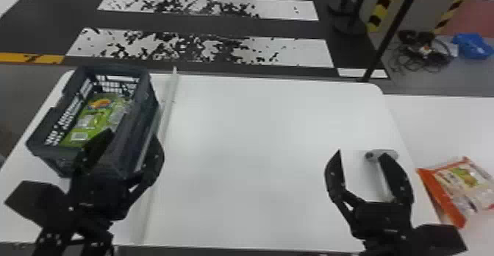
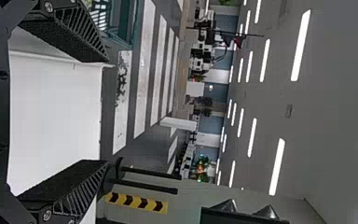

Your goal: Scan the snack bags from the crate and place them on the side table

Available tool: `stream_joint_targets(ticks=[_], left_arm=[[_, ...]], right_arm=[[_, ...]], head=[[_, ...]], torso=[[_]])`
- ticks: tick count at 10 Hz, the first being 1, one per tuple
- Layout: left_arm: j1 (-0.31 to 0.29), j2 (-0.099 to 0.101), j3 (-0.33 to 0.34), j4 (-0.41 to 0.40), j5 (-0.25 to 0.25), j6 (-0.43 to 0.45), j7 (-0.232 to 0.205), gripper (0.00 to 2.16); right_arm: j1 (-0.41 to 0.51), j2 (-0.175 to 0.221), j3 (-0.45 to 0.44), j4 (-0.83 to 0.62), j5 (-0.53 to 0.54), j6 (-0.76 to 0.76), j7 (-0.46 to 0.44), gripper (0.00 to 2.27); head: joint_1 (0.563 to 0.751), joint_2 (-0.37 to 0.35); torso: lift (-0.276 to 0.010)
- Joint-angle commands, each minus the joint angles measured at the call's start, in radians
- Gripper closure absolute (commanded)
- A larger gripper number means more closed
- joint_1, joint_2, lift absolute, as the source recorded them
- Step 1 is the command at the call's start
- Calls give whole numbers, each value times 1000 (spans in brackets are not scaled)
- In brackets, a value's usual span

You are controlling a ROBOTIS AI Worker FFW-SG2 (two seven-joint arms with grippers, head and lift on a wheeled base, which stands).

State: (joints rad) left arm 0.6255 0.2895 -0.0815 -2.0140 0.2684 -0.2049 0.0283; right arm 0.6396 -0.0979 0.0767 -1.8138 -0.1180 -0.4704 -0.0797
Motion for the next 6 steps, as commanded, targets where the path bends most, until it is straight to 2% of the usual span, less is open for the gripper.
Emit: stream_joint_targets(ticks=[1,2,3,4,5,6], left_arm=[[-18,8,92,-72,0,112,-21,100],[-53,11,147,-109,5,250,-34,120],[-104,16,203,-126,6,382,-76,151],[-164,17,240,-126,6,502,-97,154],[-222,19,286,-117,5,615,-139,167],[-271,40,305,-94,0,671,-168,161]], right_arm=[[2,0,6,1,1,6,0,60],[3,0,11,1,1,6,0,60],[5,-2,15,1,1,6,1,60],[5,-5,21,5,1,10,1,60],[5,-9,29,7,6,13,1,60],[5,-9,34,7,9,19,1,60]], head=[[695,-16],[695,0],[695,30],[695,65],[695,95],[695,127]], torso=[[-50],[-50],[-50],[-50],[-50],[-50]])
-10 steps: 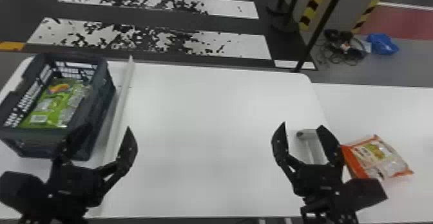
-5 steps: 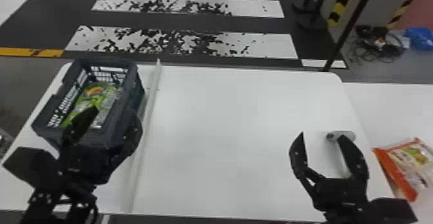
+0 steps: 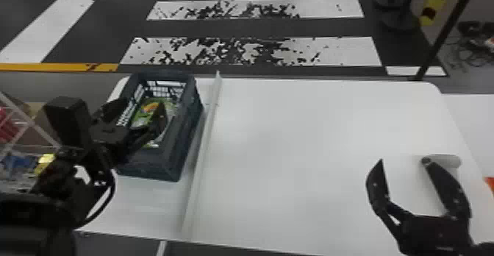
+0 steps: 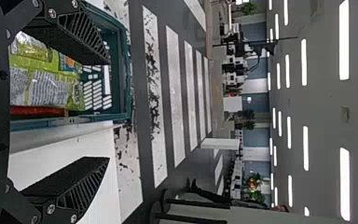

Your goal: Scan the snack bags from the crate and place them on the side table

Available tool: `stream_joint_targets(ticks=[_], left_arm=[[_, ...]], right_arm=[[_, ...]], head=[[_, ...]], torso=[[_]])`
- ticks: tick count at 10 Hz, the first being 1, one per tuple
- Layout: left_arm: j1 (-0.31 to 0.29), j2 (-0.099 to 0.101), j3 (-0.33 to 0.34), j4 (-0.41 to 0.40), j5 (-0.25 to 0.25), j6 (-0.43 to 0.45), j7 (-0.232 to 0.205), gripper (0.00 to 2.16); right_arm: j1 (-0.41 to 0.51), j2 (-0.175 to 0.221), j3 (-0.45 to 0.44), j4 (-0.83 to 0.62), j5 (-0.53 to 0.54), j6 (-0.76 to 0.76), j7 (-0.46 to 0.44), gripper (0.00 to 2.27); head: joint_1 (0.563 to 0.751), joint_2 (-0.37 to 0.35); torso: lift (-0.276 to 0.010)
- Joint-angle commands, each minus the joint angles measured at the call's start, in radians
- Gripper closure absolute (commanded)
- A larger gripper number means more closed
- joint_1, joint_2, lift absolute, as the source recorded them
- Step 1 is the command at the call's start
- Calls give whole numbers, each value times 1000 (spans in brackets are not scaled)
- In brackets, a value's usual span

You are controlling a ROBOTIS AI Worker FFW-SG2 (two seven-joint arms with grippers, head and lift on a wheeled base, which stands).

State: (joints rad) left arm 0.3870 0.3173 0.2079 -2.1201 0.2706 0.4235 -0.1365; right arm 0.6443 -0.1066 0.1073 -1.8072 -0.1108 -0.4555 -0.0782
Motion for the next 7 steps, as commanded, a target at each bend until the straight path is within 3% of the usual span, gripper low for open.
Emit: stream_joint_targets(ticks=[1,3,4,6,7], left_arm=[[-88,34,25,48,-11,73,-14,140],[-194,71,24,121,-65,159,-71,137],[-260,92,19,177,-100,248,-117,134],[-356,132,-18,293,-157,297,-169,134],[-395,141,-31,351,-163,300,-196,134]], right_arm=[[0,-1,11,0,11,16,0,60],[-2,-2,29,0,26,25,0,60],[-2,-4,40,2,34,28,0,60],[6,-7,43,8,34,28,0,60],[11,-7,45,8,34,25,0,60]], head=[[695,155],[695,194],[695,210],[695,249],[695,269]], torso=[[-50],[-50],[-50],[-50],[-50]])
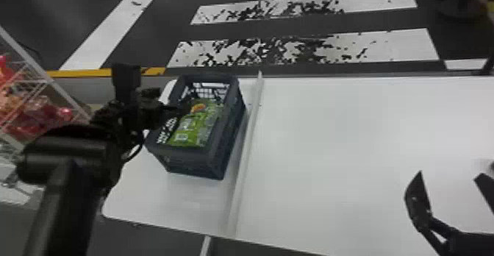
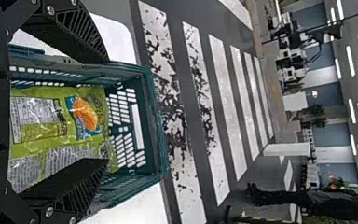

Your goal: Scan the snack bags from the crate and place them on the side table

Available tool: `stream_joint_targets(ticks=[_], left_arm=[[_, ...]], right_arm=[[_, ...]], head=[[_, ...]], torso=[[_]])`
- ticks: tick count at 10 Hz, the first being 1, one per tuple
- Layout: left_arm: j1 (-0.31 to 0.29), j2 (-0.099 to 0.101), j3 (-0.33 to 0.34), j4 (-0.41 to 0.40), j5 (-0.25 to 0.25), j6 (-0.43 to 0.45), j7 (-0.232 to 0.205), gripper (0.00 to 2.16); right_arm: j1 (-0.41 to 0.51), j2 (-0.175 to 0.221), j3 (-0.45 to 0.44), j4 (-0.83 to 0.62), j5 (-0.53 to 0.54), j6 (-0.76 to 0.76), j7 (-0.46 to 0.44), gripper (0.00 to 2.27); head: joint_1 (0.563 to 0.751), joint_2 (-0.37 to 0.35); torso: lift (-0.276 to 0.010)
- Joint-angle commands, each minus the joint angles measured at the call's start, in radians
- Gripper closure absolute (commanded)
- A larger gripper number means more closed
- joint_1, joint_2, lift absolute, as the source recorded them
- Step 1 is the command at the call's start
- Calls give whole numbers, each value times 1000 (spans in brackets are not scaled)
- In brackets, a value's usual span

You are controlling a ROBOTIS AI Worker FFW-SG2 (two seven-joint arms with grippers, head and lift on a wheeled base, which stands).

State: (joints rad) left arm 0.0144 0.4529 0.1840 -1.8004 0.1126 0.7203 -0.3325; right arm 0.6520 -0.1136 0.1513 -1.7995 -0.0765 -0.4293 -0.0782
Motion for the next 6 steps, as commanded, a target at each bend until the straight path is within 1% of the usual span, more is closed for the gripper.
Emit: stream_joint_targets(ticks=[1,3,5,6], left_arm=[[-65,18,-46,95,-27,3,-31,134],[-139,26,-104,208,-73,6,-82,134],[-205,38,-163,309,-93,21,-118,134],[-232,44,-198,357,-103,21,-154,134]], right_arm=[[3,0,7,0,6,-1,0,60],[3,0,19,-3,17,5,0,60],[3,-1,20,-15,26,30,0,60],[3,-6,24,-23,26,45,0,60]], head=[[695,277],[695,280],[695,285],[695,286]], torso=[[-50],[-50],[-50],[-50]])
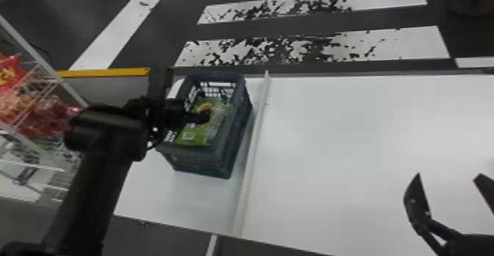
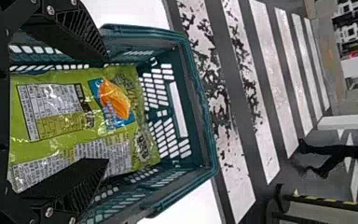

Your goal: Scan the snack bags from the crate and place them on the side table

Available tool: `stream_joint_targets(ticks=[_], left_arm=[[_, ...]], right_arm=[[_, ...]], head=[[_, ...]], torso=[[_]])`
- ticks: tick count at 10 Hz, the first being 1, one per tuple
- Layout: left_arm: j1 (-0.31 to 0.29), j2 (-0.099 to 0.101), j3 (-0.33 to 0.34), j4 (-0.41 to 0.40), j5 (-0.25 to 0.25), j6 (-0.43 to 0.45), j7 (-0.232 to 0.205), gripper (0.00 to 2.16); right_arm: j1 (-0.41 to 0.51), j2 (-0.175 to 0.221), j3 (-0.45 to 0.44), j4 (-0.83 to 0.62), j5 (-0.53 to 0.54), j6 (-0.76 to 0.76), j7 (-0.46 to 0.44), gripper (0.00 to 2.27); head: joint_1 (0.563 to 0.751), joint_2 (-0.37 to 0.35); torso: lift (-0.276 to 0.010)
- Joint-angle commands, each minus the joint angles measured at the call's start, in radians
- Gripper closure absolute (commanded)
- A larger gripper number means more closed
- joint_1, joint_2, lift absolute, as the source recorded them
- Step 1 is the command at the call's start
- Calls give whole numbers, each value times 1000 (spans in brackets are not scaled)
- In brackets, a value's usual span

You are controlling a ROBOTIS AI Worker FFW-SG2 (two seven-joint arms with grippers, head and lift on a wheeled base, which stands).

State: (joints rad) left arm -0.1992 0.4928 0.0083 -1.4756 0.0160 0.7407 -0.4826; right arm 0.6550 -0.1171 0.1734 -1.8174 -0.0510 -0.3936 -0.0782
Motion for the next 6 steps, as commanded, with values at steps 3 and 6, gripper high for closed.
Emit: stream_joint_targets(ticks=[3,6], left_arm=[[-86,-2,-103,133,-64,7,-70,134],[-143,-5,-152,225,-93,93,-123,134]], right_arm=[[0,-9,11,-20,8,40,0,60],[-6,-13,14,-22,8,65,0,60]], head=[[695,276],[695,272]], torso=[[-50],[-50]])
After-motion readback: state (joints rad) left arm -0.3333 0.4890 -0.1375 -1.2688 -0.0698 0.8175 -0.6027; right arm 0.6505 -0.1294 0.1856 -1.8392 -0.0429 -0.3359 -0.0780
